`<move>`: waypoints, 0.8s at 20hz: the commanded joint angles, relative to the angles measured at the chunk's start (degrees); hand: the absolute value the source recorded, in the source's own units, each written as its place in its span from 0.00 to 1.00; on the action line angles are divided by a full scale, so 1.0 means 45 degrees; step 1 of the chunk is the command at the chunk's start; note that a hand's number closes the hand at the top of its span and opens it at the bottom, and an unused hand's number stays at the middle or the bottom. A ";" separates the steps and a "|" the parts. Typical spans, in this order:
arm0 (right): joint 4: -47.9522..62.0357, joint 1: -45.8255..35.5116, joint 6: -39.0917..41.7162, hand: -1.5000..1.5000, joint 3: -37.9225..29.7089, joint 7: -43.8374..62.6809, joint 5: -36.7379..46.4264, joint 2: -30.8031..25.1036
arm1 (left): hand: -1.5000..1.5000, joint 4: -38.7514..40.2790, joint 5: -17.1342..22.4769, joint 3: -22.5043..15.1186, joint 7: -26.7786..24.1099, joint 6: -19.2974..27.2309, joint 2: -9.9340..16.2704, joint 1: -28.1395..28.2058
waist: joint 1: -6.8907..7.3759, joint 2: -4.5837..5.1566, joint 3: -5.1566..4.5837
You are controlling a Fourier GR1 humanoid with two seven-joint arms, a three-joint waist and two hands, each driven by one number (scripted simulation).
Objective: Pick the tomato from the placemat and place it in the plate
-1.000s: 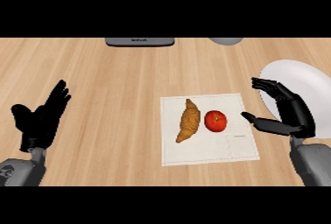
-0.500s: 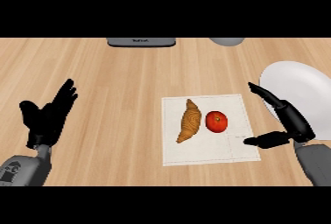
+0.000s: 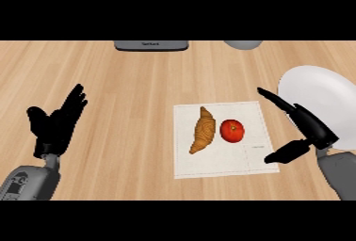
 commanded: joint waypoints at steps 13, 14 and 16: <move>-0.0429 -0.0892 0.1618 0.00 0.1048 0.3257 0.3530 0.0310 | 0.50 -0.0884 -0.0564 0.0679 0.0482 -0.0727 -0.0358 0.0587 | 0.0087 0.0016 0.0009; 0.0448 -0.1453 0.1307 0.00 0.1221 0.3260 0.3988 0.0953 | 0.50 -0.0546 -0.0589 0.0864 0.0202 -0.0844 -0.0400 0.0470 | 0.0112 0.0030 0.0009; -0.0092 -0.1690 0.2214 0.00 0.1095 0.3878 0.3962 0.0935 | 0.50 -0.0847 -0.1131 0.0625 0.0518 -0.0348 -0.0791 0.0428 | 0.0083 0.0019 0.0008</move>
